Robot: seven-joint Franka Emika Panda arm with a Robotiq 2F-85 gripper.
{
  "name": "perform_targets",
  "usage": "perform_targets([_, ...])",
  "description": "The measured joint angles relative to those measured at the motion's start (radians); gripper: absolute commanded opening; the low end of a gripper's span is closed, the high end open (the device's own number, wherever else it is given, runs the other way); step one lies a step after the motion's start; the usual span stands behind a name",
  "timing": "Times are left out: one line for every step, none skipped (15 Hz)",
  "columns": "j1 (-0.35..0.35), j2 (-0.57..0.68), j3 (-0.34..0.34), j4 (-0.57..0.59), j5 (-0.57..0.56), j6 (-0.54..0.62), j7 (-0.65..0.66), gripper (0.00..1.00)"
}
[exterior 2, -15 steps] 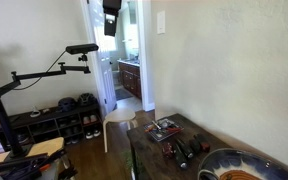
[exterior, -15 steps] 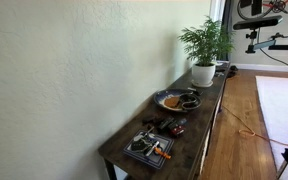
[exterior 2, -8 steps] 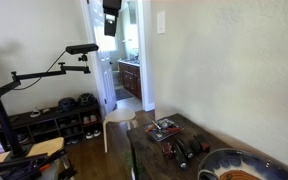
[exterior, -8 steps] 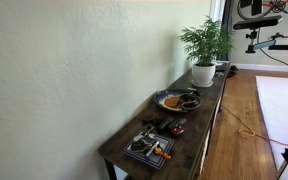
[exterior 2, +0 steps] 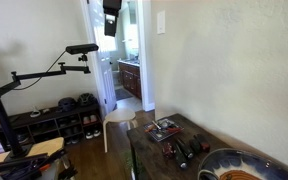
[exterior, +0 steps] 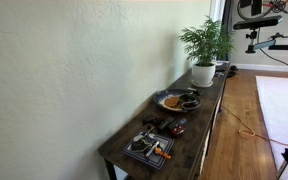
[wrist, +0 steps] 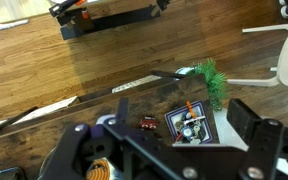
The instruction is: Put a black object on the circle shaped tray
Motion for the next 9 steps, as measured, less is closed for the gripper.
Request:
perform_targets([0.000,0.002,0.000,0.000,0.000,0.002,0.000,1.00])
perform_targets([0.000,0.005,0.001,0.000,0.000,0.007,0.000,1.00])
perform_targets([0.000,0.010,0.004,-0.001,-0.001,0.019,0.000,1.00])
perform_targets([-0.001,0.017,0.008,-0.003,-0.004,0.037,0.000,1.00])
perform_targets([-0.001,0.027,0.013,-0.007,-0.007,0.061,0.000,1.00])
perform_targets([-0.001,0.037,0.020,-0.014,-0.012,0.090,0.001,1.00])
perform_targets([-0.001,0.049,0.027,-0.024,-0.019,0.123,0.002,1.00])
perform_targets([-0.001,0.062,0.035,-0.036,-0.025,0.157,0.003,1.00])
perform_targets([-0.001,0.076,0.042,-0.048,-0.032,0.191,0.005,1.00])
